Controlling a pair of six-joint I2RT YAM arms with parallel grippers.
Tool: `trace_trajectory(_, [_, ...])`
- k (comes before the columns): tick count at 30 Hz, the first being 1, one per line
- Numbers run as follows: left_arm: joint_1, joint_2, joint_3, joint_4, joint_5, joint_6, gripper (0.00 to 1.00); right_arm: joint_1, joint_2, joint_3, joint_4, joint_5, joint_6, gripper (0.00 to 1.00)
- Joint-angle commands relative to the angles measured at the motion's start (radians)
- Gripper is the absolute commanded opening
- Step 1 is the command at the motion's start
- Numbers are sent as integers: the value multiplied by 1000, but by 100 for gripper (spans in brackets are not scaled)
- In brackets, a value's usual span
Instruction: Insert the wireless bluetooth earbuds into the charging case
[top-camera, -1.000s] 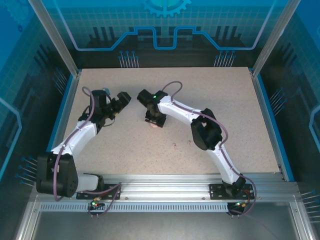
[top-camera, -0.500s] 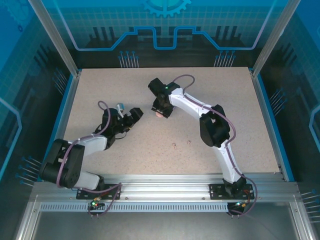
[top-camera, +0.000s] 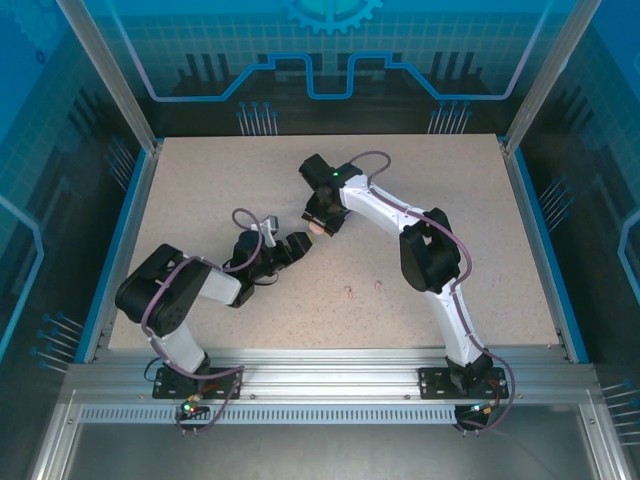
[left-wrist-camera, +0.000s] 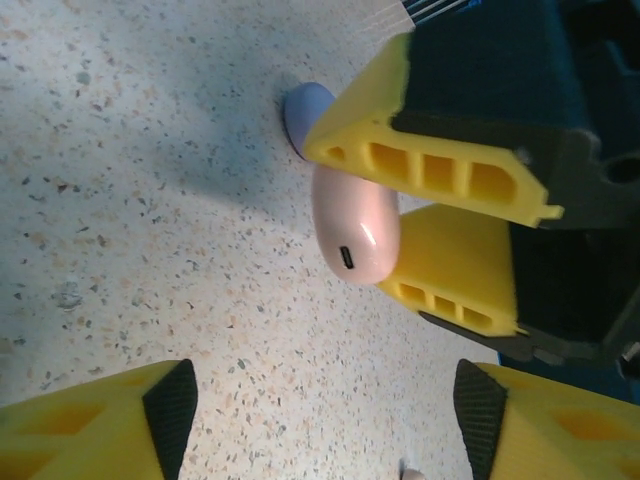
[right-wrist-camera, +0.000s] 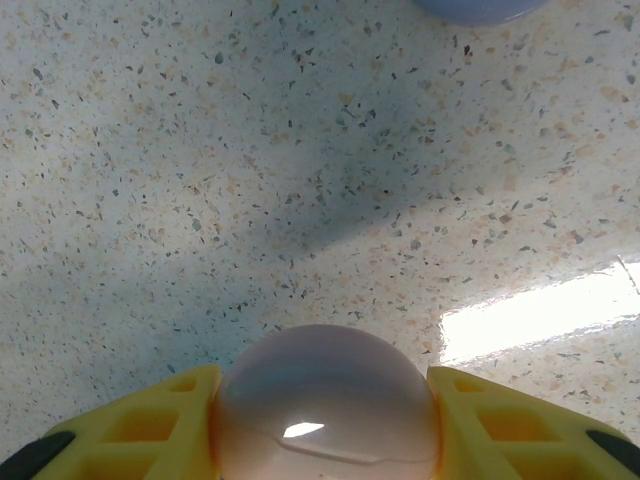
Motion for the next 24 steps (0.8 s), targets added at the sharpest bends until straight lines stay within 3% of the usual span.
trace_trajectory(1, [-9,51,32,126,-43,3,66,1,13,24,-1,-19,13,38])
trace_trajectory(17, [-20,168,118,207,-89,-33,61,15,18,36,5,-39,14,38])
trace_trajectory(24, [-21,206,143,219,-97,-44,52,20,18,50,4,-44,12,38])
